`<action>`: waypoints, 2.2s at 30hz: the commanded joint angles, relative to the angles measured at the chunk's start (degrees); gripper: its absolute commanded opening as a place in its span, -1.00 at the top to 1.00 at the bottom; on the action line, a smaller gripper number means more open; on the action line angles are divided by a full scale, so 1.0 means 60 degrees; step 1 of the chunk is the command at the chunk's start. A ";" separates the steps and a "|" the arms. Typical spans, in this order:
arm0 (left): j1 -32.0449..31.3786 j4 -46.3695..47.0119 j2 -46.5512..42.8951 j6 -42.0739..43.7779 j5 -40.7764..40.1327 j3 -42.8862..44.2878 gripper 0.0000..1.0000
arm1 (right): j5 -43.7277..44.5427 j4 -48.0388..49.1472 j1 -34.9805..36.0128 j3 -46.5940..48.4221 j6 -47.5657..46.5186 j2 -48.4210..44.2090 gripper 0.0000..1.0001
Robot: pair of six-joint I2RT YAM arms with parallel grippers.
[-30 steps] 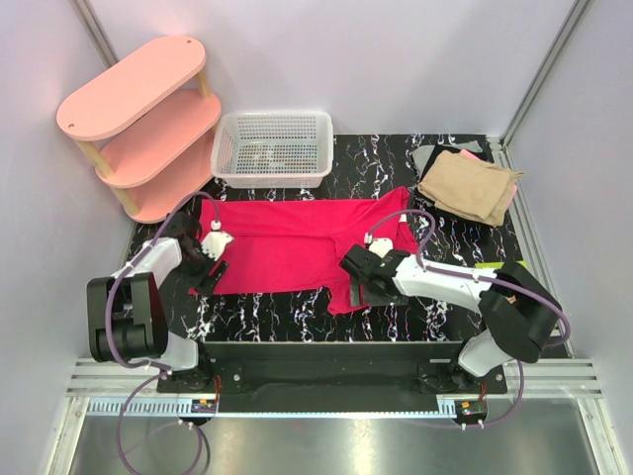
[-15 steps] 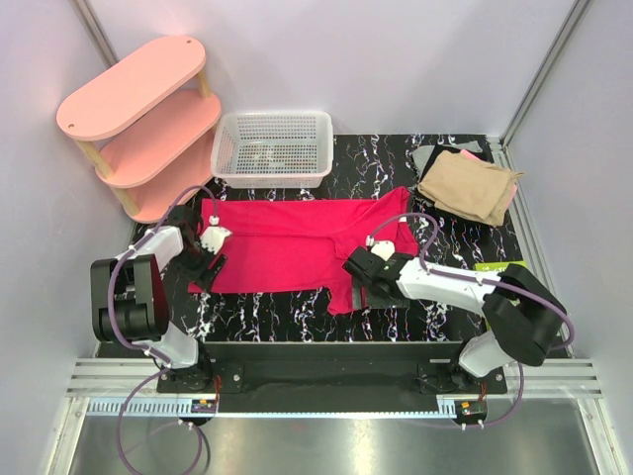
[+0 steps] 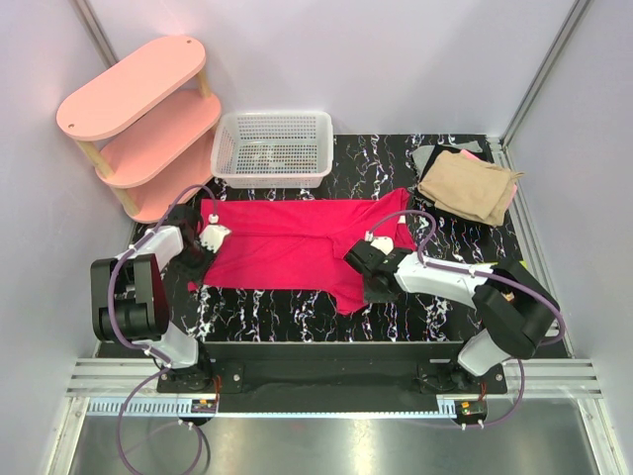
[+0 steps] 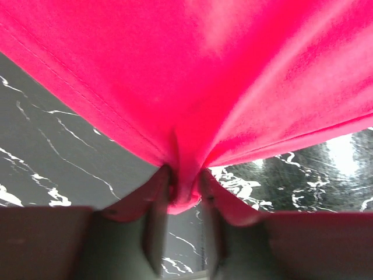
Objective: Fold and stack the t-shirts
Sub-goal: Grap the side of the flattened tshirt closest away from the robot with both arms, then fold the other side of the tshirt into a rectangle
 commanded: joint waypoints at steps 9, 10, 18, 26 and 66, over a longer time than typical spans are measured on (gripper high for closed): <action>0.0038 0.0739 -0.0569 0.0588 -0.0291 -0.0434 1.00 | -0.1019 -0.1404 -0.0055 -0.0317 0.0544 -0.1470 0.85; 0.0037 0.0696 -0.0702 0.0603 -0.0262 -0.0449 1.00 | -0.1122 -0.1652 -0.0026 -0.0405 0.0631 -0.1704 0.85; 0.0038 -0.0065 -0.2020 0.0940 -0.0013 -0.0493 1.00 | -0.1826 -0.2767 0.0355 -0.0376 0.1467 -0.3844 0.89; 0.0052 -0.1675 -0.3396 0.1540 0.0309 -0.0200 0.92 | -0.2353 -0.3353 0.0736 -0.0581 0.1935 -0.4474 0.90; -0.0856 -0.1606 0.2858 0.0617 -0.1213 0.6494 -0.04 | -0.2165 -0.2064 -0.3394 0.3856 -0.2765 0.0959 -0.99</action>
